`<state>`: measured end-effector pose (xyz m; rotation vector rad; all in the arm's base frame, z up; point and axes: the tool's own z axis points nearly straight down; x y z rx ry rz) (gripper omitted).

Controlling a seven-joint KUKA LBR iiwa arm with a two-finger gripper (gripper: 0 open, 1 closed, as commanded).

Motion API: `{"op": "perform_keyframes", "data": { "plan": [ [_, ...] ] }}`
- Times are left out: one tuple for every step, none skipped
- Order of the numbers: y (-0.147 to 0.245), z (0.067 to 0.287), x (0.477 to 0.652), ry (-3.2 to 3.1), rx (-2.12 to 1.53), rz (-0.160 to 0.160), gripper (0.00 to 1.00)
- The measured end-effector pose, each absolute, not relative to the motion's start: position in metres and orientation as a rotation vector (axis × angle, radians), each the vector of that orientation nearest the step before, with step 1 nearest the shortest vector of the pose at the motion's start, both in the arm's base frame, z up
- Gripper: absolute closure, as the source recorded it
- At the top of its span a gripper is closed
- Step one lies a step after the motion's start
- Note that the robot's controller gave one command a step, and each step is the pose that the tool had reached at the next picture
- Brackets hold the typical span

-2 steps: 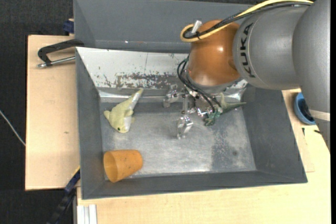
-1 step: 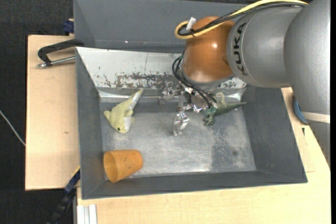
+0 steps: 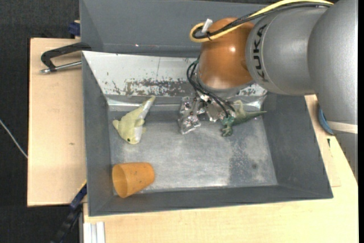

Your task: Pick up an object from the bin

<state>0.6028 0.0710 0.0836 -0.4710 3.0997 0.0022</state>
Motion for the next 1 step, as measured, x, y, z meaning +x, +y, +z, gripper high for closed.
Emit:
{"op": "perform_keyframes", "data": {
  "plan": [
    [0.0710,0.0836,0.6028,3.100,-0.471,0.003,0.00]
  ]
}}
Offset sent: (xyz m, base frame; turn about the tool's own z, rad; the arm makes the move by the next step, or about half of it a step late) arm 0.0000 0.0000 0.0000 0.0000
